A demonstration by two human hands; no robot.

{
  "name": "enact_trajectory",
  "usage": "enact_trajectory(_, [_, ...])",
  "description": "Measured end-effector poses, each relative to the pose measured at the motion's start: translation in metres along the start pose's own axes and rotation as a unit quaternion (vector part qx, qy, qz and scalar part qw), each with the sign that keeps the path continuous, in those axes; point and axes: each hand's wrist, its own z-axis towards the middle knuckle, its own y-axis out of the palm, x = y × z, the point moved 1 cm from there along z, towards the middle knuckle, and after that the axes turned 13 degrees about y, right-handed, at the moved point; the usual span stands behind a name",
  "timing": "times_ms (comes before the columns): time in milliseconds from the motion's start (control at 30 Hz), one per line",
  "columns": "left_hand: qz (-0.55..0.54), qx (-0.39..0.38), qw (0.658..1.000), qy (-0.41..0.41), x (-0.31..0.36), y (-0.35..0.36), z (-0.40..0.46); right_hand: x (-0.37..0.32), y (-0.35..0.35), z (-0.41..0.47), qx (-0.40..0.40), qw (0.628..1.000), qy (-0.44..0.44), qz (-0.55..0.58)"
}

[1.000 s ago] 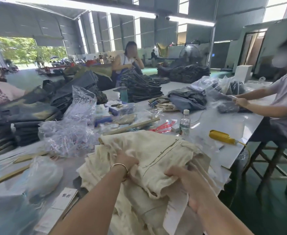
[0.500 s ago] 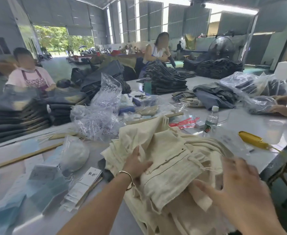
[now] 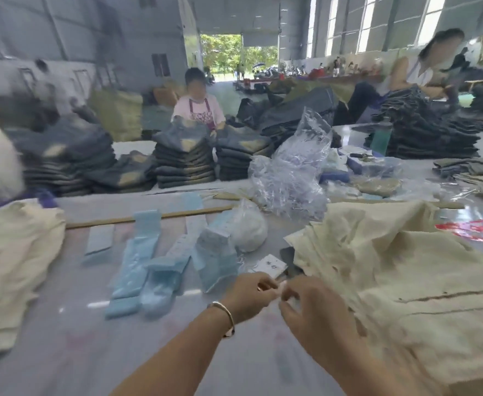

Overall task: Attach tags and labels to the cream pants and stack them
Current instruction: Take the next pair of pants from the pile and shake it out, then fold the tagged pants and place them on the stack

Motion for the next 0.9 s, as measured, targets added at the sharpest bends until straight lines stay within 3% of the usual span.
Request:
enact_trajectory(200, [0.092, 0.147, 0.976, -0.130, -0.121, -0.149, -0.130, -0.122, 0.108, 0.011, -0.141, 0.981, -0.129, 0.001])
enact_trajectory(333, [0.202, 0.283, 0.910, -0.228, -0.208, -0.262, -0.209, -0.209, 0.181, 0.010, -0.205, 0.963, -0.176, 0.002])
enact_trajectory(433, [0.294, 0.328, 0.857, -0.267, -0.259, -0.342, -0.247, -0.267, 0.226, 0.015, -0.241, 0.952, -0.188, 0.013])
enact_trajectory(533, [0.359, 0.327, 0.826, -0.285, -0.300, -0.407, -0.264, -0.311, 0.258, 0.027, -0.258, 0.947, -0.192, 0.004])
enact_trajectory(633, [0.373, 0.266, 0.832, -0.314, -0.340, -0.452, -0.268, -0.342, 0.285, 0.042, -0.260, 0.948, -0.184, -0.001])
enact_trajectory(767, [0.351, 0.156, 0.845, -0.372, -0.382, -0.461, -0.257, -0.362, 0.309, 0.051, -0.273, 0.946, -0.175, -0.006])
enact_trajectory(900, [0.386, 0.136, 0.822, -0.397, -0.400, -0.466, -0.231, -0.370, 0.325, 0.053, -0.287, 0.944, -0.160, -0.008])
